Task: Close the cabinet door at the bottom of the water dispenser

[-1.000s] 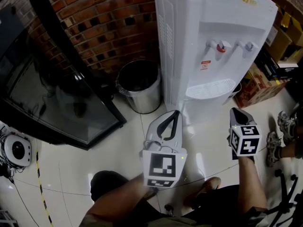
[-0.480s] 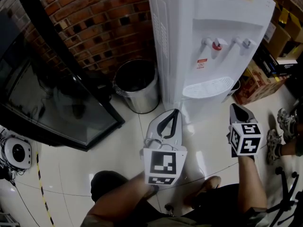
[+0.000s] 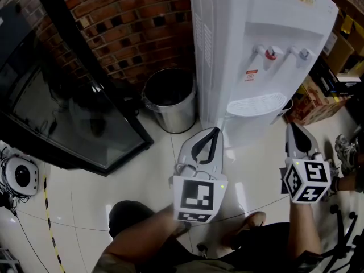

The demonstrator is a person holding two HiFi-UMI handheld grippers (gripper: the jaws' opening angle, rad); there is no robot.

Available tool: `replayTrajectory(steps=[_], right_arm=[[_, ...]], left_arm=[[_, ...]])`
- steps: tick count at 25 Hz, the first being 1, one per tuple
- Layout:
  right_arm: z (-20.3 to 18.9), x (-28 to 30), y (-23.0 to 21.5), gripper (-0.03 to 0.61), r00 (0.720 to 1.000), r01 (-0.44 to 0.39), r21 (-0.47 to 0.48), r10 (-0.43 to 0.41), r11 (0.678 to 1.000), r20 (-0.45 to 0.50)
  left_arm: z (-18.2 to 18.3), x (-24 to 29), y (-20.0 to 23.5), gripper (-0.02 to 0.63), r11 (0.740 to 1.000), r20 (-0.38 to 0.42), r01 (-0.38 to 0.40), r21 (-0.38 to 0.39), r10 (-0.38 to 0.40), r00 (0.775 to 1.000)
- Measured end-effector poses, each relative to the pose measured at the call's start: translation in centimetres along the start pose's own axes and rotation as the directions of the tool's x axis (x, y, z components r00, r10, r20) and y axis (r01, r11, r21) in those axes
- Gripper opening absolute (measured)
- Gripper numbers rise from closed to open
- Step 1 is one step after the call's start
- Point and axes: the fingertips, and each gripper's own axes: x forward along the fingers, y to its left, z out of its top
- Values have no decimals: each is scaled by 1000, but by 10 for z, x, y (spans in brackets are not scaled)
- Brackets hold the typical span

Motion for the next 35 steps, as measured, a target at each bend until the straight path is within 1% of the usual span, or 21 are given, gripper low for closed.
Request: replayTrajectory(steps=[7,11,15,18,24,31,35], right_arm=[[43,-36,38,0,990,-70,17,68,997,124],[57,-51,66,0,980,-104,-11,104,995,168],[58,-57,98,0,975,-138,-66,147,988,168],[56,-60,119,0,969,-172,-80,184,982,162],[59,-64,152,0,953,-244,-56,250,968,172],[65,-69,179,0,935,-300,-22,298,954,194],[60,-70,191,0,928,-328,-29,328,944,176]], left_arm=[[9,-21,17,0,1000,24,-11,6,10,1000],[7,-36,28,0,1000,20,-22,16,21,1000],[12,-55,40,0,999,34,-38,19,38,999],[20,-71,50,0,998,57,-57,25,55,997],[14,-96,66,0,996,48,-87,31,86,995],[13,-116,72,0,995,48,-97,38,95,994],[14,-124,78,0,993,56,-112,25,111,992]])
